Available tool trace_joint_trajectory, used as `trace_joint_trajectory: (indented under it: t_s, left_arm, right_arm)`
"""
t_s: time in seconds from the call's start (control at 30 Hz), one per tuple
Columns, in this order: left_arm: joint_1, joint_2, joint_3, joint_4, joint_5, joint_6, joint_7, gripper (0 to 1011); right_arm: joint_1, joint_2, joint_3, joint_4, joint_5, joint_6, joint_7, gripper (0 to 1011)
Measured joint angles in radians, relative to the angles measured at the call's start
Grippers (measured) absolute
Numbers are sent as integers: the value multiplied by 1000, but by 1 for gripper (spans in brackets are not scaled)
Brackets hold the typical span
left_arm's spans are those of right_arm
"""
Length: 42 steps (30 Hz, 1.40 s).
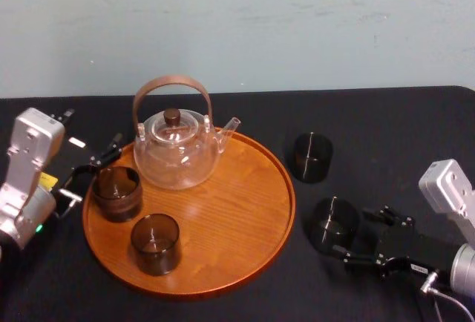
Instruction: Pick up the glass from the table and place it on the tray.
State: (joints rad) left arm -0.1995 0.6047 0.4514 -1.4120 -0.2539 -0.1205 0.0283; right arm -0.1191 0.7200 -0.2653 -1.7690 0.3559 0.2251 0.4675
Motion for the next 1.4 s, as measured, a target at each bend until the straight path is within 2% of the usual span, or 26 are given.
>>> trace_joint_trajectory:
  t_s: [0.3,0.47,0.9,1.4]
  left_arm:
    - [0,0,0,0,0,0,0,1001]
    - [0,0,0,0,0,0,0,1001]
    - [0,0,0,0,0,0,0,1001]
    - [0,0,0,0,0,0,0,1001]
  right_arm:
    - [25,-19,1,16,66,61,1,1002]
    - [33,-18,-6,19,80,79,-9,1002]
    - [60,-10,-35,27,75,114,-38,1002]
    - [120,-25,-68,65,61,139,-36,1002]
